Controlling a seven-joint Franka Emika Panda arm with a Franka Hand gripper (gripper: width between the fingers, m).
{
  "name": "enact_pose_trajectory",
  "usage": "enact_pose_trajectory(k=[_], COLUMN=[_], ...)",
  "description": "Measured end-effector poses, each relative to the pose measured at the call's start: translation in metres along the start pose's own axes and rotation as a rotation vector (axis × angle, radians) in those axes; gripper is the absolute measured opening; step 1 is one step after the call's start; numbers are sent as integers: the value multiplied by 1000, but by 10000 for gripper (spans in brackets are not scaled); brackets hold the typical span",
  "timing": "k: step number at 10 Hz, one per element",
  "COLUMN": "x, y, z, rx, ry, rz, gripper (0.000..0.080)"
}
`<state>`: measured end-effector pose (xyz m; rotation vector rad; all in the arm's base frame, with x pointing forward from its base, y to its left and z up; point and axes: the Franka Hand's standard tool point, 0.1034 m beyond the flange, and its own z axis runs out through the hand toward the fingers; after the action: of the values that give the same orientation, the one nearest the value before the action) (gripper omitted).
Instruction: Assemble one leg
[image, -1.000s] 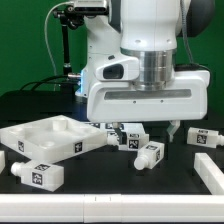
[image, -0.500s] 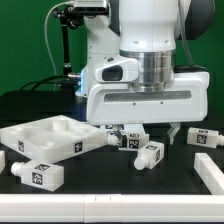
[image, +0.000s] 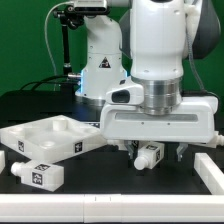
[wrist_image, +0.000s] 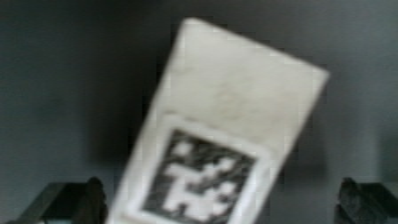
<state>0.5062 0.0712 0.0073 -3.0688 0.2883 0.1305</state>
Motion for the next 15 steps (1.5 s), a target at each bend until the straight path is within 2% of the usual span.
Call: enact_pose_trajectory(k=[1,3,4,5,7,8,9,10,11,13,15], x=[0,0,1,5,6,-8,-33,-58,-73,-68,-71], y=[1,1,1,-1,-5,-7,-4,-4,-5,-5,-7], z=[0,0,-1,-12,-39,-54,-68,-71,-66,-67,-64], rx=[0,-1,0,3,12,14,13,14,9,10,10], ry=[1,0,-2,-11,6,15,23,51,52,50,53], rz=[-3,-3,-3,-8,-19,-29,-38,-25,-34,-33,-21], gripper=[649,400,400,284,284,284,284,284,284,284,285])
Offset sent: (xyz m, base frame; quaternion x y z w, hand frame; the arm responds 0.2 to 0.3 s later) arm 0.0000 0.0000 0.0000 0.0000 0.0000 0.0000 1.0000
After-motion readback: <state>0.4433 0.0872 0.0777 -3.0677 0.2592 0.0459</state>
